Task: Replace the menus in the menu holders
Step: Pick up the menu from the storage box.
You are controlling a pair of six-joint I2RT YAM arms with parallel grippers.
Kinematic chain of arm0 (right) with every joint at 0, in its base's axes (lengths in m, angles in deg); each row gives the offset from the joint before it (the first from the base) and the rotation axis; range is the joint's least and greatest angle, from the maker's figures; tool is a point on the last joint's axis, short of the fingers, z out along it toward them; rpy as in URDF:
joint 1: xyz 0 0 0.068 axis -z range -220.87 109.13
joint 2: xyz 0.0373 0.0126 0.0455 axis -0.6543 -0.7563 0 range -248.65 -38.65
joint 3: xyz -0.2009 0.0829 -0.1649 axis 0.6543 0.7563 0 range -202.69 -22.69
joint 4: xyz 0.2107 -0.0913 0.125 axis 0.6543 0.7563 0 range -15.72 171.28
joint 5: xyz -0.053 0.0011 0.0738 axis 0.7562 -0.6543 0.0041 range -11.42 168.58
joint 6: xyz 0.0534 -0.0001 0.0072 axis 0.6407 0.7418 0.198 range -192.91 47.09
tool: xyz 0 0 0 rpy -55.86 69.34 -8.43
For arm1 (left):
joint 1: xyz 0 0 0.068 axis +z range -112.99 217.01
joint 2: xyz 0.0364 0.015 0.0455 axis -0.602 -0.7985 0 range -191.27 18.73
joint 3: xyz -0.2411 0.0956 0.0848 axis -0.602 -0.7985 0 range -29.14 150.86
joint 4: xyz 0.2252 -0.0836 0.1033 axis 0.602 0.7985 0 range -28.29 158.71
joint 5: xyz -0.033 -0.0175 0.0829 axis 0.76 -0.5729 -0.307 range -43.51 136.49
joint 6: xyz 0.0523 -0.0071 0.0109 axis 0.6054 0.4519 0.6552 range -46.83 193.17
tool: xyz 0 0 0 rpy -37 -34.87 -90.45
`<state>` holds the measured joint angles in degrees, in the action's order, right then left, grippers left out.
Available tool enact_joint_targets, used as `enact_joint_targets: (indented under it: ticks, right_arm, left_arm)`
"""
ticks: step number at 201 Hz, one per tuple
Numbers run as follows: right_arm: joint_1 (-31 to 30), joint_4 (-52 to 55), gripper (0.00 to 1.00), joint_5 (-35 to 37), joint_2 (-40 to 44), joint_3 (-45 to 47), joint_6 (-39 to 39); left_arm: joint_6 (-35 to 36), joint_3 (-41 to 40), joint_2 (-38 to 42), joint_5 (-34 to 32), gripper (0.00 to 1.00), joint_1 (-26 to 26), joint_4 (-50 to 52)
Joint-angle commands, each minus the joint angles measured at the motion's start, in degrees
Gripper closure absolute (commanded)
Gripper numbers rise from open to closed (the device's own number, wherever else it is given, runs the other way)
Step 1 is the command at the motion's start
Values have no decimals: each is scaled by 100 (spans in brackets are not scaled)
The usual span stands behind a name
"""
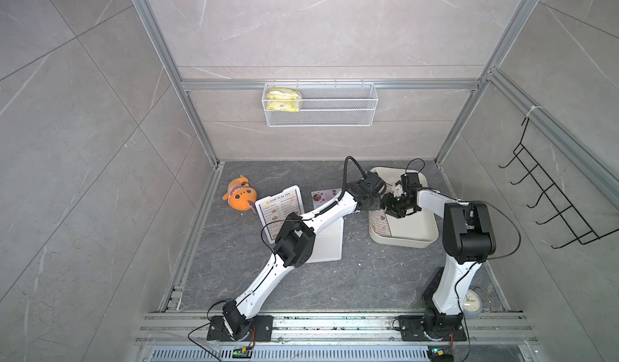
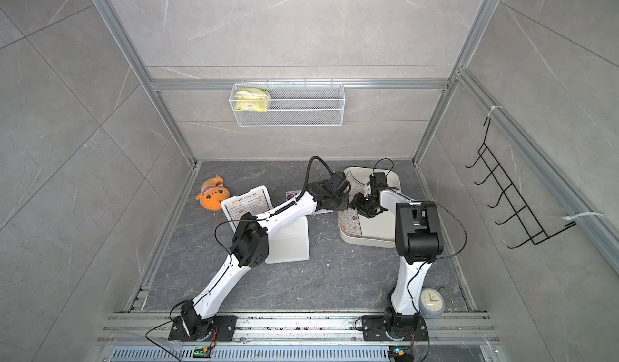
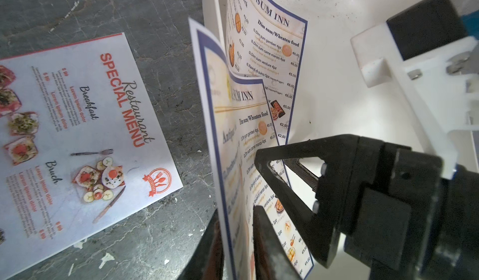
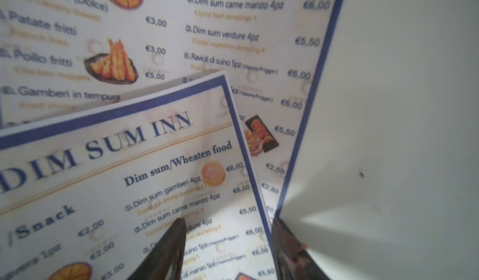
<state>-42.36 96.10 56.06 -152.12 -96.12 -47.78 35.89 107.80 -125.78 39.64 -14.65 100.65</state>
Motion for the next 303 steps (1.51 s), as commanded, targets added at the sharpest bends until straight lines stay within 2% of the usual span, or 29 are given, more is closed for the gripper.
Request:
enact_joint_targets:
  ticks: [1,62,92,182,194,210,241,269,290,303]
  right_arm:
    - [-65,494,44,134,-44,213,98]
    - [-63,474,44,143,-17,249,102]
    - [-74,470,44,143,0,259,105]
    - [-69,424,44,134,35,290,139]
    - [-65,423,44,142,44,294,139]
    - [-70,420,44,156,60,303,134]
    - [-71,377,44,164,157,342,176]
    - [-61,346,43,384,500,464,194]
    - [-59,236,40,916,1149,704,191]
    - [-65,146,37,1355,1673,901,121]
  left_arm:
    - [-5,41,208,71,77,7,-97]
    - [-59,-71,417,36,80,7,-164]
    - [-67,-141,519,48,85,7,-176]
    - [-54,-232,703,-1,83,5,-211]
    - [-43,-230,667,26,85,3,-204]
    - [-37,-227,643,57,97,2,-210]
    - [68,-182,625,24,100,2,-216]
    - [294,-163,697,184,100,0,-220]
    - [628,-159,856,332,100,-32,-318]
    - [992,-157,1021,200,100,-151,-368]
